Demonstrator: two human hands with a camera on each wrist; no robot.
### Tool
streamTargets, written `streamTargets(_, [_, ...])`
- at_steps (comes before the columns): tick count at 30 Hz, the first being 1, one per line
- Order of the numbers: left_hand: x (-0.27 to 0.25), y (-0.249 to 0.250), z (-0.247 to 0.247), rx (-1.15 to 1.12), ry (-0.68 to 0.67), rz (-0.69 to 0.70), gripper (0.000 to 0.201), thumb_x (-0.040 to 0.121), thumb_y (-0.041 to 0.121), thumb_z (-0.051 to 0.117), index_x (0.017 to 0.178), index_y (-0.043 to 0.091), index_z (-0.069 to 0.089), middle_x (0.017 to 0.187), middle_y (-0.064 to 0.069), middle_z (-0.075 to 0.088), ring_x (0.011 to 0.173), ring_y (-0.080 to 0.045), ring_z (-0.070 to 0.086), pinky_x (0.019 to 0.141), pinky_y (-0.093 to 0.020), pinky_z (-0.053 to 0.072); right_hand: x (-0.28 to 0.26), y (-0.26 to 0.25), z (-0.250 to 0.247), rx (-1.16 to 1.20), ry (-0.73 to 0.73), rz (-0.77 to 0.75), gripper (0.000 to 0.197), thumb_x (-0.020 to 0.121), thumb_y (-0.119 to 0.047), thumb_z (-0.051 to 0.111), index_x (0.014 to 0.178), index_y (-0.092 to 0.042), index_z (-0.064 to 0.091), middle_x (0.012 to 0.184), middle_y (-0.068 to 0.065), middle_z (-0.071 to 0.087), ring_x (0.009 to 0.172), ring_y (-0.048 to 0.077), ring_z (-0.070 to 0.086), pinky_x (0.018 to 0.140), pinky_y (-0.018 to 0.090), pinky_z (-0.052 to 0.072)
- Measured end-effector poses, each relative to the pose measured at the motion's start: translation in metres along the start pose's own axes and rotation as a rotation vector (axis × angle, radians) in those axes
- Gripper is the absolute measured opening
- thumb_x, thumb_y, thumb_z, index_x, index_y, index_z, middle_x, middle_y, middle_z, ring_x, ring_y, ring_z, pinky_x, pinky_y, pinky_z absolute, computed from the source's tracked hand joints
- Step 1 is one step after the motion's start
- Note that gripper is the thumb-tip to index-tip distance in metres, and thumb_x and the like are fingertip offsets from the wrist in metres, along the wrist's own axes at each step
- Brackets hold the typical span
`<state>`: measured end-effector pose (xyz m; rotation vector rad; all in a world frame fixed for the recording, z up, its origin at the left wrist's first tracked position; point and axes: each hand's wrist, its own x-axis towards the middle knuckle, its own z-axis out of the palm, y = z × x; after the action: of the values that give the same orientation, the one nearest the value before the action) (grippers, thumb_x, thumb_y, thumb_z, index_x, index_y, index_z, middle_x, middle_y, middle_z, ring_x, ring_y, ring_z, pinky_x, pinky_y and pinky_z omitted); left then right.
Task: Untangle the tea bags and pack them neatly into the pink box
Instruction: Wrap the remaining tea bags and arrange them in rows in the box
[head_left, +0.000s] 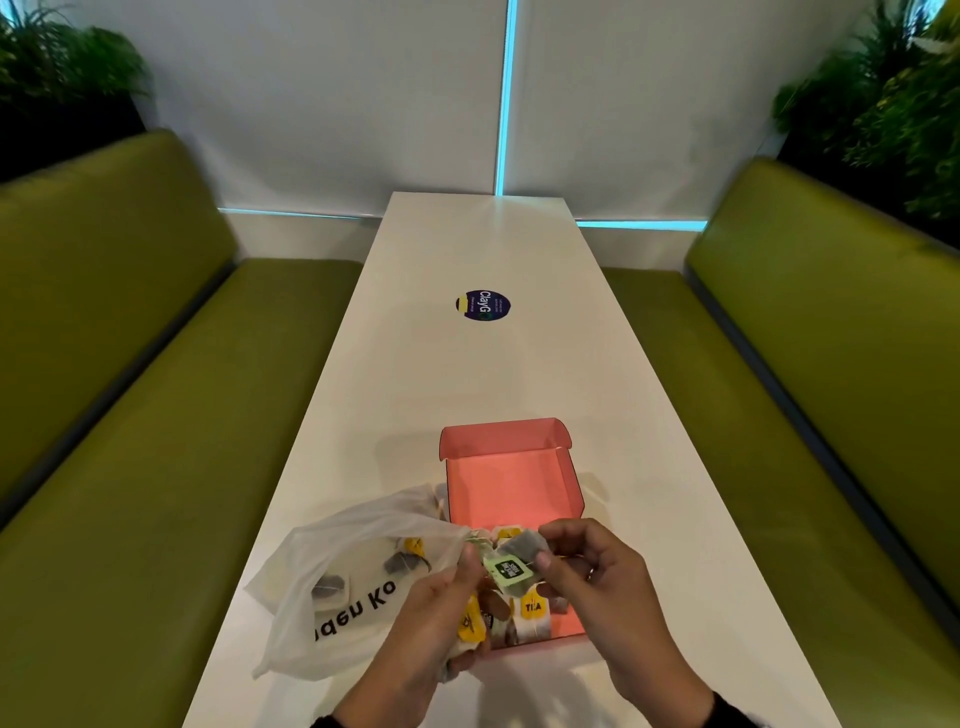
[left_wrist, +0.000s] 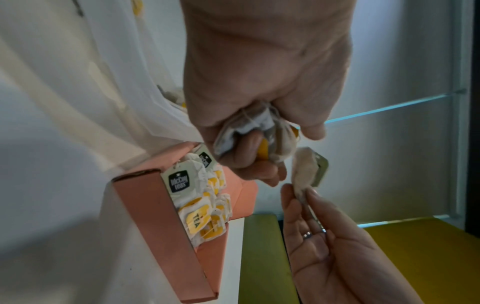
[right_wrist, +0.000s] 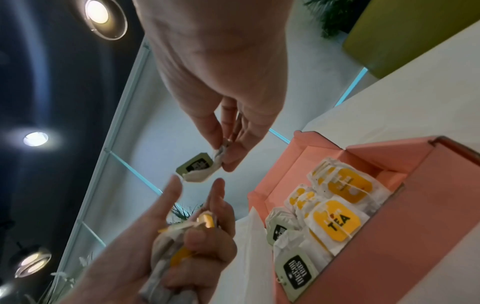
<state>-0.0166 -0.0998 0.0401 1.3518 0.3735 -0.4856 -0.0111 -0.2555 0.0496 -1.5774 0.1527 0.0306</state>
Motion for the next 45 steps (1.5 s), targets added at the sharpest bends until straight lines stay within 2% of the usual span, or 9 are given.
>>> streamTargets(3, [-0.002, 0.0, 0.001, 0.104, -0.007, 0.066, 0.036, 0.079, 0.048, 0.062, 0.064, 0.016, 0.065, 0.064, 0.001, 0.059, 0.055, -0.012, 0.046, 0.043, -0.017, 0.033, -0.002, 0.0, 0.0, -0.022, -0.012, 0.033, 0.011, 0.08, -0.005, 0.07, 0.086, -0.013, 0.066, 0.075, 0.005, 0.068, 0.06, 0.012, 0.062, 0.057, 0.023, 0.051])
streamTargets(7, [0.002, -0.003, -0.003, 0.163, -0.035, 0.13, 0.022, 0.085, 0.024, 0.066, 0.077, 0.004, 0.07, 0.071, -0.004, 0.058, 0.064, -0.011, 0.051, 0.054, -0.019, 0.037, 0.0, -0.004, -0.007, -0.095, -0.155, 0.156, 0.039, 0.07, -0.02, 0.081, 0.103, -0.02, 0.061, 0.09, 0.006, 0.065, 0.067, 0.011, 0.062, 0.059, 0.026, 0.053])
streamTargets(12, [0.002, -0.001, -0.01, 0.196, -0.133, 0.144, 0.027, 0.085, 0.027, 0.064, 0.071, 0.005, 0.069, 0.069, -0.007, 0.05, 0.063, -0.016, 0.045, 0.065, -0.031, 0.034, 0.005, -0.008, -0.017, -0.035, -0.283, 0.233, 0.021, 0.075, -0.001, 0.074, 0.094, -0.005, 0.066, 0.077, 0.013, 0.064, 0.062, 0.021, 0.062, 0.057, 0.029, 0.052])
streamTargets(24, [0.0, 0.002, -0.016, 0.279, -0.283, 0.157, 0.027, 0.084, 0.029, 0.063, 0.061, 0.018, 0.068, 0.06, 0.002, 0.053, 0.06, -0.011, 0.048, 0.056, -0.023, 0.04, 0.006, -0.01, -0.034, -0.163, -0.547, 0.256, 0.023, 0.067, -0.012, 0.073, 0.084, -0.008, 0.058, 0.072, 0.007, 0.064, 0.062, 0.018, 0.061, 0.053, 0.022, 0.046])
streamTargets(27, [-0.002, 0.003, -0.015, 0.323, -0.218, 0.171, 0.029, 0.075, 0.043, 0.065, 0.059, 0.019, 0.063, 0.059, 0.003, 0.051, 0.057, -0.008, 0.046, 0.057, -0.021, 0.036, 0.007, -0.004, -0.031, -0.177, -0.486, 0.244, 0.025, 0.062, -0.007, 0.071, 0.083, -0.006, 0.055, 0.071, 0.009, 0.062, 0.057, 0.017, 0.056, 0.052, 0.023, 0.043])
streamTargets(34, [0.012, 0.011, -0.019, 0.542, -0.103, 0.344, 0.016, 0.079, 0.026, 0.074, 0.074, 0.011, 0.072, 0.076, -0.002, 0.07, 0.063, -0.002, 0.055, 0.064, -0.023, 0.043, 0.01, 0.0, -0.013, -0.141, -0.407, 0.22, 0.037, 0.071, -0.006, 0.074, 0.103, -0.015, 0.059, 0.092, 0.01, 0.062, 0.076, 0.019, 0.057, 0.065, 0.024, 0.053])
streamTargets(37, [0.015, 0.021, -0.02, 0.719, -0.084, 0.444, 0.007, 0.079, 0.03, 0.074, 0.072, 0.027, 0.073, 0.074, 0.008, 0.07, 0.069, 0.003, 0.059, 0.069, -0.02, 0.046, 0.014, -0.002, -0.008, -0.458, -0.354, 0.002, 0.016, 0.076, -0.011, 0.072, 0.086, -0.022, 0.066, 0.077, -0.012, 0.064, 0.074, 0.007, 0.055, 0.066, 0.014, 0.044])
streamTargets(40, [0.019, 0.026, -0.026, 0.89, -0.035, 0.463, 0.012, 0.074, 0.042, 0.076, 0.07, 0.044, 0.064, 0.066, 0.013, 0.061, 0.07, 0.004, 0.056, 0.062, -0.01, 0.038, 0.015, 0.006, -0.004, -0.566, -0.253, -0.086, 0.01, 0.073, -0.014, 0.075, 0.078, -0.014, 0.067, 0.07, -0.009, 0.054, 0.065, 0.007, 0.044, 0.061, 0.017, 0.036])
streamTargets(45, [0.022, 0.016, -0.029, 1.334, 0.066, 0.411, 0.027, 0.083, 0.048, 0.061, 0.108, 0.038, 0.064, 0.085, 0.013, 0.057, 0.095, -0.008, 0.055, 0.075, -0.022, 0.042, 0.012, 0.034, 0.002, -0.424, -0.224, 0.072, 0.021, 0.069, 0.001, 0.075, 0.07, -0.018, 0.066, 0.065, -0.009, 0.062, 0.061, -0.002, 0.054, 0.061, 0.017, 0.046])
